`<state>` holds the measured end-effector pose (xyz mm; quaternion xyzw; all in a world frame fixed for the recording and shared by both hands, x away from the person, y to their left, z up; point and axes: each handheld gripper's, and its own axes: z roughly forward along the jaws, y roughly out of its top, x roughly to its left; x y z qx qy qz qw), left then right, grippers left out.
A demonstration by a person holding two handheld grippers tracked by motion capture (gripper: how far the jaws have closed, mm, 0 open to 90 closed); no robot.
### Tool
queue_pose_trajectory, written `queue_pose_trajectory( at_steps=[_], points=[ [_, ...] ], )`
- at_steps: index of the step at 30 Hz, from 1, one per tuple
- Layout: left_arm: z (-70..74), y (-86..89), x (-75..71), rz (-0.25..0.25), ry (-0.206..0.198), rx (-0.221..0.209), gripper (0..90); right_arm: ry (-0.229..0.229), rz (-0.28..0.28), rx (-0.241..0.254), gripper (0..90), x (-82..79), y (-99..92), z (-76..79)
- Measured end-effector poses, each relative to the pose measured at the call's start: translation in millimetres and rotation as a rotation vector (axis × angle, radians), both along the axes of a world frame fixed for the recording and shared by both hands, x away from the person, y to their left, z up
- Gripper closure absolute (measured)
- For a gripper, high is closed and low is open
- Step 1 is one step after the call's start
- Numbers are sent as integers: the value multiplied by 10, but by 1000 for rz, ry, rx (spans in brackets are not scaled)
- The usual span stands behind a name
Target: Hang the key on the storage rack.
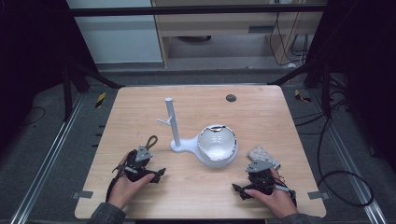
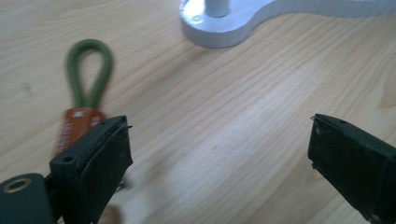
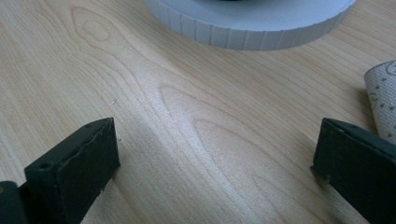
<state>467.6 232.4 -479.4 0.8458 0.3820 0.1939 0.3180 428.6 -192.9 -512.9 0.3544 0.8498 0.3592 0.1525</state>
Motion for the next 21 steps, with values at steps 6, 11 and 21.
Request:
queue_pose_trajectory(
  at_steps=[6,11,21],
  points=[
    [100,210,173,58,28,13,66,-1,-54,2,2,62,-38,0],
    [154,311,311,77,62,22,84,-3,-55,0,2,64,-40,-2],
    [230,424,563,98,131,51,240,-3,-55,1,2,60,-43,-1]
  ],
)
